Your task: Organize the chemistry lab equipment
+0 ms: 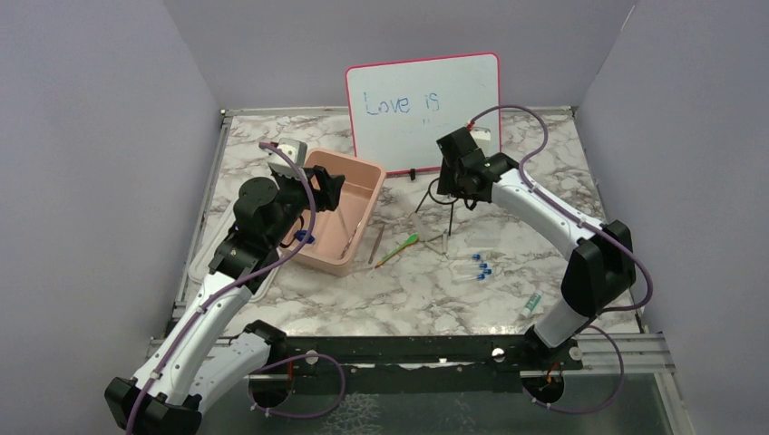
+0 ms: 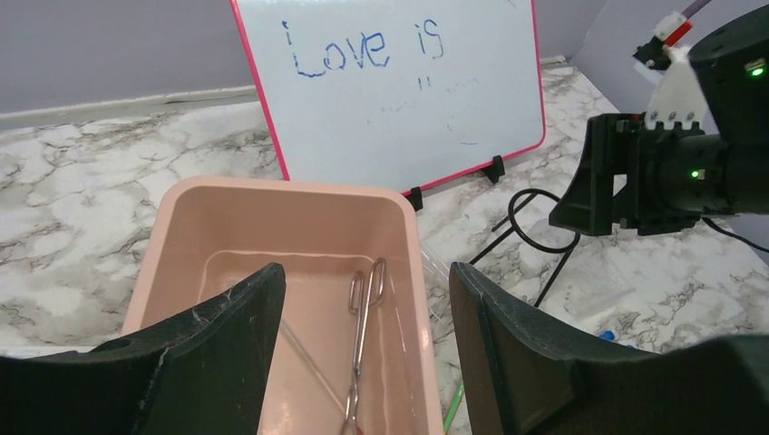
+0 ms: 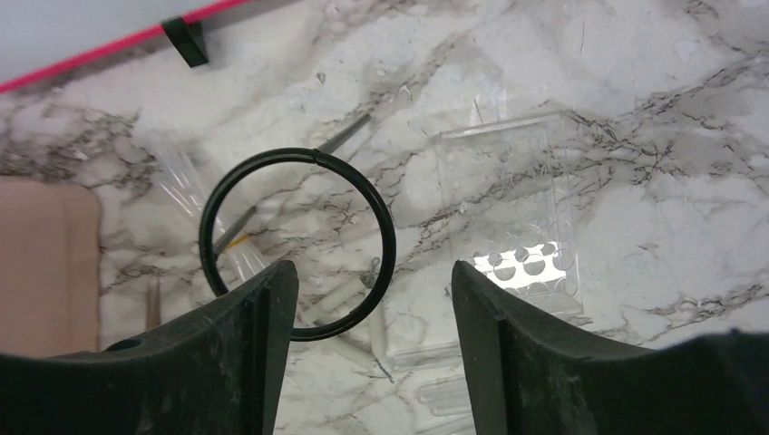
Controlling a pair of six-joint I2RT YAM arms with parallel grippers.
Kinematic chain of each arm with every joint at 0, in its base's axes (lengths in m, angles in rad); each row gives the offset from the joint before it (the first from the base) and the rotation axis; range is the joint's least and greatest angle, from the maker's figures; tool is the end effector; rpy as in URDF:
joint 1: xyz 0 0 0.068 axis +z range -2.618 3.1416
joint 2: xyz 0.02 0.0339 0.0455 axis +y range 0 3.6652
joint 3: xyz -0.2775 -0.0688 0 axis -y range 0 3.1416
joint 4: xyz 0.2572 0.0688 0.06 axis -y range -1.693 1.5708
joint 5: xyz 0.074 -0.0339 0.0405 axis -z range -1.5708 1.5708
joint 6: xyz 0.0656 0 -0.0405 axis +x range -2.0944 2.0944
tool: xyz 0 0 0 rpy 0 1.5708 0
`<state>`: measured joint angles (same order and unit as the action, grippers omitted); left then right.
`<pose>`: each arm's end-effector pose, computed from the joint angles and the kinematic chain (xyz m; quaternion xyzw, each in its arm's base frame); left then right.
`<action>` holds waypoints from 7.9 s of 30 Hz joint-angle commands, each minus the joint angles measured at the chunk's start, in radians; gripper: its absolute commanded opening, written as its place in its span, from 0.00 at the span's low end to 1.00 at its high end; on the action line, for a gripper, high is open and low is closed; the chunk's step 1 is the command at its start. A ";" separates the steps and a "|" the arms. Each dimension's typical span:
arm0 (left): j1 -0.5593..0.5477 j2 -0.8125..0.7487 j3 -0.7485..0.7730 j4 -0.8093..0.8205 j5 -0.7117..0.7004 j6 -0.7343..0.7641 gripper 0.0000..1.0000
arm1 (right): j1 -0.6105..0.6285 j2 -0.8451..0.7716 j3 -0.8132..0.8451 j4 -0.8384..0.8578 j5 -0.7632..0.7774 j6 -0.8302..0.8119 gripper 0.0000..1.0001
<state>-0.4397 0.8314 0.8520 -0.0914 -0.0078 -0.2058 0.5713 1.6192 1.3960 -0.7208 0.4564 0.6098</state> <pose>0.2067 -0.0967 0.3739 0.0827 0.7270 -0.2135 0.6473 0.3315 0.1787 0.2846 0.0876 0.9251 -0.0115 0.3693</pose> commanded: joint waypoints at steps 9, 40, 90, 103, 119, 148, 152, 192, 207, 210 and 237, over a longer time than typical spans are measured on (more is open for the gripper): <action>0.001 -0.024 -0.014 0.025 -0.015 -0.004 0.70 | -0.002 0.076 -0.005 -0.063 -0.033 0.057 0.45; 0.001 -0.053 -0.017 0.022 -0.046 -0.004 0.71 | -0.011 -0.043 0.128 0.066 0.003 0.043 0.01; 0.010 -0.263 -0.111 -0.052 -0.806 -0.212 0.78 | 0.286 0.590 0.829 -0.034 -0.354 -0.293 0.01; 0.025 -0.229 -0.111 -0.051 -0.794 -0.204 0.78 | 0.284 0.716 0.897 -0.046 -0.241 -0.308 0.01; 0.032 -0.214 -0.107 -0.053 -0.762 -0.207 0.78 | 0.285 0.697 0.917 -0.005 -0.256 -0.270 0.41; 0.041 0.040 -0.008 0.058 -0.087 -0.078 0.99 | 0.200 -0.145 -0.174 0.238 -0.190 -0.100 0.57; 0.039 0.057 0.009 0.067 -0.002 -0.128 0.99 | 0.194 -0.133 -0.294 0.277 -0.268 -0.075 0.59; 0.040 0.145 0.114 -0.031 0.151 -0.335 0.99 | 0.107 0.079 -0.252 0.547 -0.400 -0.322 0.27; 0.035 0.308 0.106 0.243 0.545 -0.639 0.93 | 0.107 -0.308 -0.415 0.817 -0.761 -0.131 0.26; 0.021 0.331 0.087 0.313 0.548 -0.667 0.93 | 0.107 -0.304 -0.413 0.862 -0.821 -0.107 0.26; -0.048 0.399 0.184 0.066 0.289 -0.461 0.15 | 0.107 -0.280 -0.420 0.908 -0.893 -0.077 0.58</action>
<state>-0.4866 1.2549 0.9463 0.1112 0.3676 -0.8253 0.6785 1.3640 0.9718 0.2066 -0.4591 0.5400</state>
